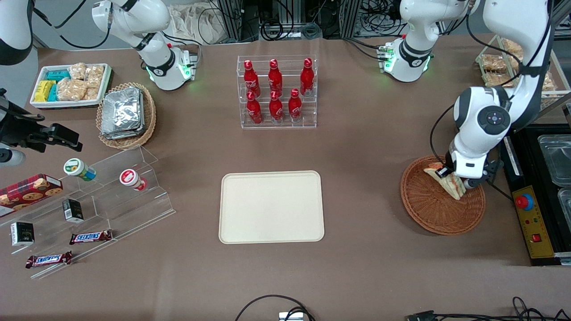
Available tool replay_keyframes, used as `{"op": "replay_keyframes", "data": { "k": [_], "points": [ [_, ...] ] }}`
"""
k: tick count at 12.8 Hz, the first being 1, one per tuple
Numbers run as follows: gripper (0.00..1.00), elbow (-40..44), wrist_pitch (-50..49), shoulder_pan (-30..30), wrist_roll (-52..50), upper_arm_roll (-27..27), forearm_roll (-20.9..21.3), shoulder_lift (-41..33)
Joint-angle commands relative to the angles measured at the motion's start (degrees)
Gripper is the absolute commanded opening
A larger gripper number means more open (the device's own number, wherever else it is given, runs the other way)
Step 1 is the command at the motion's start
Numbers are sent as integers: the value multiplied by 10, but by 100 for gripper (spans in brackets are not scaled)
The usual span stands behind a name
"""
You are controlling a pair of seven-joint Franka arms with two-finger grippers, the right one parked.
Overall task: Place sandwich from basket to tray
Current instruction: 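Close the left gripper on the wrapped sandwich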
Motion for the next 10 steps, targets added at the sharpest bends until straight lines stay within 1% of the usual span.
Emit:
{"op": "replay_keyframes", "data": {
  "k": [1, 4, 6, 7, 8, 9, 10],
  "points": [
    [10, -12, -13, -3, 95, -8, 12, -41],
    [15, -7, -13, -3, 174, -31, 12, -41],
    [16, 3, -16, -3, 216, -40, 6, -45],
    [15, 12, -25, -3, 223, -53, 1, -47],
    [15, 33, -46, -3, 224, -70, -11, -45],
    [15, 65, -82, -3, 225, -89, -28, -40],
    [15, 105, -131, -3, 226, -105, -37, -32]
  ]
}}
